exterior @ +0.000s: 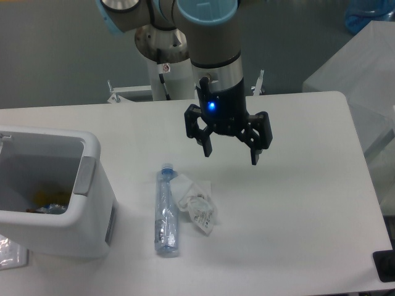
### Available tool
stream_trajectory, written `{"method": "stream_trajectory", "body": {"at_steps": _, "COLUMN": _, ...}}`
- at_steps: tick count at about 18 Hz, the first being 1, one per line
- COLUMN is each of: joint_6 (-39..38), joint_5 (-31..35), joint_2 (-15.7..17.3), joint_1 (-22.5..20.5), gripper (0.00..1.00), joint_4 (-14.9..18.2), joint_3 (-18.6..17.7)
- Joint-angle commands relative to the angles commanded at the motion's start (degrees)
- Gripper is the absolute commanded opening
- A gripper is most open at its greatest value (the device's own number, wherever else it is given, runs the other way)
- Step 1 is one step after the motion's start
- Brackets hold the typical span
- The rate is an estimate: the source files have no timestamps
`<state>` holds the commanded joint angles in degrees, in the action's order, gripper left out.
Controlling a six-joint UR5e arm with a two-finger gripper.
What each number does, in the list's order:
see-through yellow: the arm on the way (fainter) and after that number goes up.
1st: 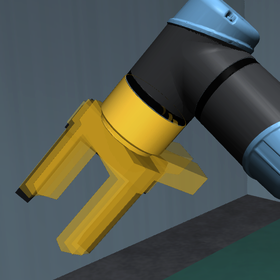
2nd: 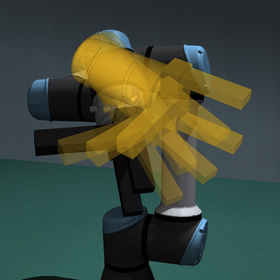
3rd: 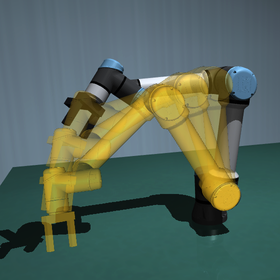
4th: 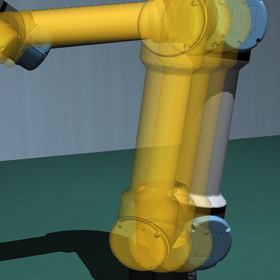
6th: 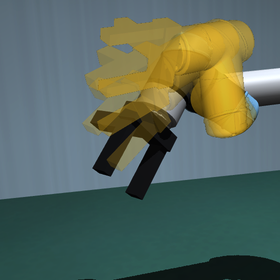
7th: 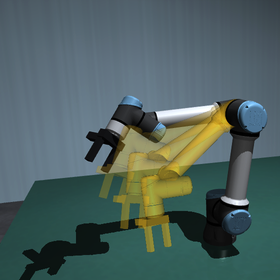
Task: Place the trash in the trash can
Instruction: 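Lower the open gripper toward the crumpled white wrapper beside the bottle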
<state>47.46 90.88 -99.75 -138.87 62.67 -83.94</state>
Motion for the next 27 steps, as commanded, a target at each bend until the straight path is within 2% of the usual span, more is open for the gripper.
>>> {"method": "stream_trajectory", "body": {"at_steps": 6, "joint_6": 0.00, "joint_5": 0.35, "joint_2": -0.53, "joint_1": 0.09, "gripper": 1.00, "joint_4": -0.35, "joint_3": -0.70}}
{"method": "stream_trajectory", "body": {"at_steps": 8, "joint_6": 0.09, "joint_5": 0.18, "joint_2": -0.27, "joint_1": 0.09, "gripper": 1.00, "joint_4": -0.88, "joint_3": -3.06}}
{"method": "stream_trajectory", "body": {"at_steps": 9, "joint_6": 0.09, "joint_5": 0.00, "joint_2": 0.17, "joint_1": 0.09, "gripper": 1.00, "joint_4": -2.36, "joint_3": -5.51}}
{"method": "stream_trajectory", "body": {"at_steps": 12, "joint_6": -0.52, "joint_5": 0.26, "joint_2": 2.28, "joint_1": 0.26, "gripper": 1.00, "joint_4": -11.57, "joint_3": -14.12}}
{"method": "stream_trajectory", "body": {"at_steps": 13, "joint_6": -0.96, "joint_5": 0.26, "joint_2": 2.46, "joint_1": 0.26, "gripper": 1.00, "joint_4": -12.65, "joint_3": -15.80}}
{"method": "stream_trajectory", "body": {"at_steps": 16, "joint_6": -2.98, "joint_5": 0.26, "joint_2": 2.37, "joint_1": 0.35, "gripper": 1.00, "joint_4": -12.66, "joint_3": -17.66}}
{"method": "stream_trajectory", "body": {"at_steps": 21, "joint_6": -1.33, "joint_5": 0.17, "joint_2": 1.32, "joint_1": 1.32, "gripper": 1.00, "joint_4": -12.83, "joint_3": -20.47}}
{"method": "stream_trajectory", "body": {"at_steps": 27, "joint_6": 12.89, "joint_5": 3.07, "joint_2": -0.88, "joint_1": 3.25, "gripper": 1.00, "joint_4": -12.83, "joint_3": -23.19}}
